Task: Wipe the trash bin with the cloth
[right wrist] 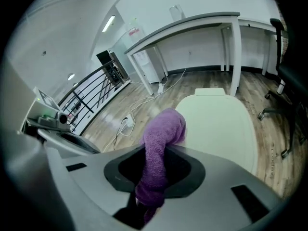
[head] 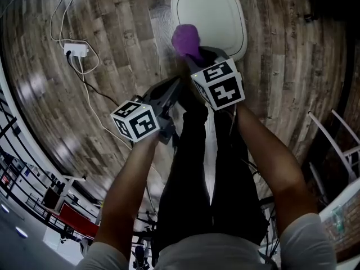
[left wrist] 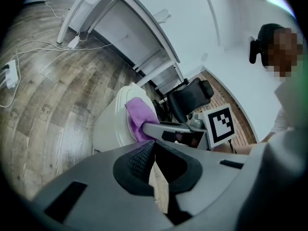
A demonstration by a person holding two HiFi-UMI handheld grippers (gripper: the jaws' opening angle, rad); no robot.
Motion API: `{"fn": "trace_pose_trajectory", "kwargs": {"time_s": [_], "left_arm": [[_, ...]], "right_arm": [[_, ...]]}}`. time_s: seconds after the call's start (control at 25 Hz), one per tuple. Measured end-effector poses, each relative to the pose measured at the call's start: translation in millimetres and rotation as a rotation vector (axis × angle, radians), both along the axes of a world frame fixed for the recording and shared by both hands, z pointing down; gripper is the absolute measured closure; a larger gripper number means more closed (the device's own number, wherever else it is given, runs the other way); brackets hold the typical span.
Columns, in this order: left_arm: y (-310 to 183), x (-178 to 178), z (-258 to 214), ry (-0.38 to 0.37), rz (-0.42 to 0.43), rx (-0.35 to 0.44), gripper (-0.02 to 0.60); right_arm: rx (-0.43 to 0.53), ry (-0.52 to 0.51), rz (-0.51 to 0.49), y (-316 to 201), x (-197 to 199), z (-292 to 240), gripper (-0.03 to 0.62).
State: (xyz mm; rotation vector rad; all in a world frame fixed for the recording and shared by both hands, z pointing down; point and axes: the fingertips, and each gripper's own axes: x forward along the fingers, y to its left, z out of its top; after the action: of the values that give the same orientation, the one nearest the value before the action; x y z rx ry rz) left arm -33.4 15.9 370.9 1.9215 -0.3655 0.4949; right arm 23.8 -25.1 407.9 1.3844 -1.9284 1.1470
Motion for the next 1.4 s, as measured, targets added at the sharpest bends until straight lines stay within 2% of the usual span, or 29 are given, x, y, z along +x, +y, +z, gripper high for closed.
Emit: {"fn": "trace_pose_trajectory", "kwargs": {"time_s": [0.12, 0.2, 0.36, 0.96, 1.4], "left_arm": [[-2, -9, 4, -0.01, -0.008, -0.008, 0.578], [-3, -10, 5, -0.008, -0.01, -0.012, 0.578], [-3, -4, 7, 0.003, -0.002, -0.018, 0.578], [6, 37, 9, 0.005, 0.062, -0.021, 0.578], [22, 91, 10, 0.006, 0.128, -0.034, 0.578]], "right_arm": [[-0.026, -0.015, -0.057, 8, -28, 13, 0.497], [-0.061, -0.002, -0.075, 19, -31, 26, 0.497], [-0.103, 0.012, -0.057, 36, -15, 38, 0.497], [-0.112, 0.0, 0.004, 64, 31, 37, 0.497], [-0.106, -0.006, 0.058, 84, 86, 38, 0.497]]}}
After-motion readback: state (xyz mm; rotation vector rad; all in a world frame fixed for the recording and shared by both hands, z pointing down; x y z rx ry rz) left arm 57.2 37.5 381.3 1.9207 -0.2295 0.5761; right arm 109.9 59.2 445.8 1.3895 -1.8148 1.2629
